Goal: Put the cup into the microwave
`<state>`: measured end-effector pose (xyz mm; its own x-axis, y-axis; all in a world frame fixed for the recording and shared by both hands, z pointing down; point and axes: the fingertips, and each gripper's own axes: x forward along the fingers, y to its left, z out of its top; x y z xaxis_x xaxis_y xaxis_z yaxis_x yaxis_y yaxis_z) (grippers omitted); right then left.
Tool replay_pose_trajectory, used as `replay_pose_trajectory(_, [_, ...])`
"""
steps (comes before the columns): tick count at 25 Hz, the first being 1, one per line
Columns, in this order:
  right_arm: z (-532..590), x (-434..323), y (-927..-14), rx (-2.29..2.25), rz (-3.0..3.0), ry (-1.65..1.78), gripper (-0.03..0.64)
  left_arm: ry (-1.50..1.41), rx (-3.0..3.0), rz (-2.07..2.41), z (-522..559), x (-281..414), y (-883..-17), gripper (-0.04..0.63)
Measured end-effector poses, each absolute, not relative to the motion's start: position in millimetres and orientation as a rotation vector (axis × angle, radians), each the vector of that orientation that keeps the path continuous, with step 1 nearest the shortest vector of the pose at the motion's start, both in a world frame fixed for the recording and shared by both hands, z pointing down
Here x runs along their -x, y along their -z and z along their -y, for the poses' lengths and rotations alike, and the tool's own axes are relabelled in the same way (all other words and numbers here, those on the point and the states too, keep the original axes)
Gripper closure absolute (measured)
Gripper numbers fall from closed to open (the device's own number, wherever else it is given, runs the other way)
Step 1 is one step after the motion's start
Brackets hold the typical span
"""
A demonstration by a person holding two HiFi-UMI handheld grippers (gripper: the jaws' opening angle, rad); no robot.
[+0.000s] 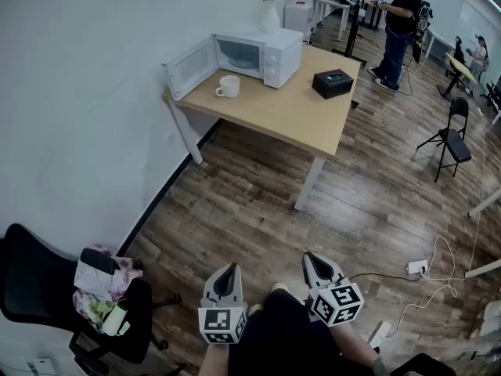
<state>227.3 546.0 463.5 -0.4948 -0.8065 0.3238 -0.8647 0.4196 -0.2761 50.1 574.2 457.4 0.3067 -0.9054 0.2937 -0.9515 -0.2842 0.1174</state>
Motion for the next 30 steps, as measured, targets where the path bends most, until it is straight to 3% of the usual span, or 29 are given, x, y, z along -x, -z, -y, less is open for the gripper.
replay_pose_trajectory(30, [-575.1,-164.4,-413.6,-1.365,2.733,-0.523,0.623,-0.242,-2.412,1.636,-589.5,-52.9,-428.9,0.589])
